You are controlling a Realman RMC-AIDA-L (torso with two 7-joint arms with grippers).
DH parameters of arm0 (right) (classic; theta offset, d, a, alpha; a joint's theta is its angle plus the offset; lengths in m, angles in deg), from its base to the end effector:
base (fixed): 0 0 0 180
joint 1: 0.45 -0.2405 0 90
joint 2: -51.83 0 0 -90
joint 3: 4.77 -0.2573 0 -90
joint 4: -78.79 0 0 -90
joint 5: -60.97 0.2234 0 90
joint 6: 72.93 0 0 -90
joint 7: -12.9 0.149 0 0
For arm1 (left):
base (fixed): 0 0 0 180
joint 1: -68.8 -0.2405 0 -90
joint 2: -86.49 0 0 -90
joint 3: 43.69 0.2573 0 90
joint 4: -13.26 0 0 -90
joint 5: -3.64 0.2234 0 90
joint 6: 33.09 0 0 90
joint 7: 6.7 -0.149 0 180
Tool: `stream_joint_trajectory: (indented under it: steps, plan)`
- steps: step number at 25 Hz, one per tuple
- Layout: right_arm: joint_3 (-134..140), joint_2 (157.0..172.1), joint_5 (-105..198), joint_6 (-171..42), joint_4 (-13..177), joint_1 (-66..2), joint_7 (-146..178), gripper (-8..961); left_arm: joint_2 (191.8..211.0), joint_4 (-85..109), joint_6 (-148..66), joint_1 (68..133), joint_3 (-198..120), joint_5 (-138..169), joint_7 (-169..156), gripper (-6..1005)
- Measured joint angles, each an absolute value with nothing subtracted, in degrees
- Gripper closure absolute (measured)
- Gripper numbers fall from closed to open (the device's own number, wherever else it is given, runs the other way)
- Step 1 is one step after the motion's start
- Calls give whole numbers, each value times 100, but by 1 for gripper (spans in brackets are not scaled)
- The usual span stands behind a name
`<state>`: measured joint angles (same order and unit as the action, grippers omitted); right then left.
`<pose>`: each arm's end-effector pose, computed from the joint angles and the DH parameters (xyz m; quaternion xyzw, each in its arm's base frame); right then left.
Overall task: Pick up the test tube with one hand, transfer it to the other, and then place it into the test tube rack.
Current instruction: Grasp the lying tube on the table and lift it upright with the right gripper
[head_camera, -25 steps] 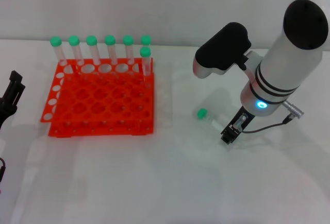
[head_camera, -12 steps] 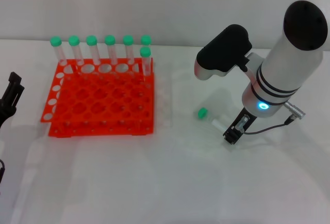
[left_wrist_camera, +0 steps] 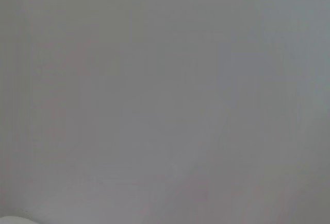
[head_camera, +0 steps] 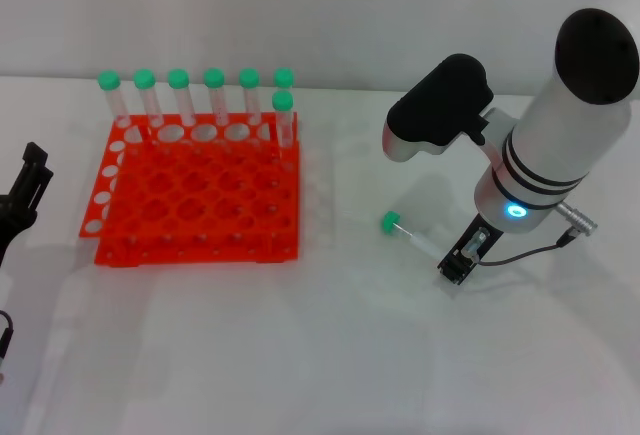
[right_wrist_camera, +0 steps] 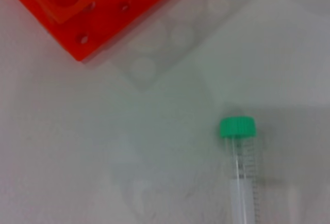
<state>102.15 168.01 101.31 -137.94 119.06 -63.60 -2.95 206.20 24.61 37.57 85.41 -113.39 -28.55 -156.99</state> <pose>0.1287 0.4236 -0.1017 -0.9014 0.2753 -0.2595 0.2106 -0.3694 0.3040 0.0017 -0.5786 -0.3602 -0.4195 0.5995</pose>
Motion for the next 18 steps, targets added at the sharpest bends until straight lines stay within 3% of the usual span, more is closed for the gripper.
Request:
stream_joint_trajectory:
  steps: [8, 18]
  plan:
    - [9964, 16756, 10101, -13968, 12440, -6011, -425, 752, 20620, 2469, 3892, 8518, -11339, -2813, -15689, 114]
    - [7936, 16739, 10791, -13818, 14755, -3727, -2304, 768, 20601, 2469, 4407, 8496, -11339, -2459, -15455, 115]
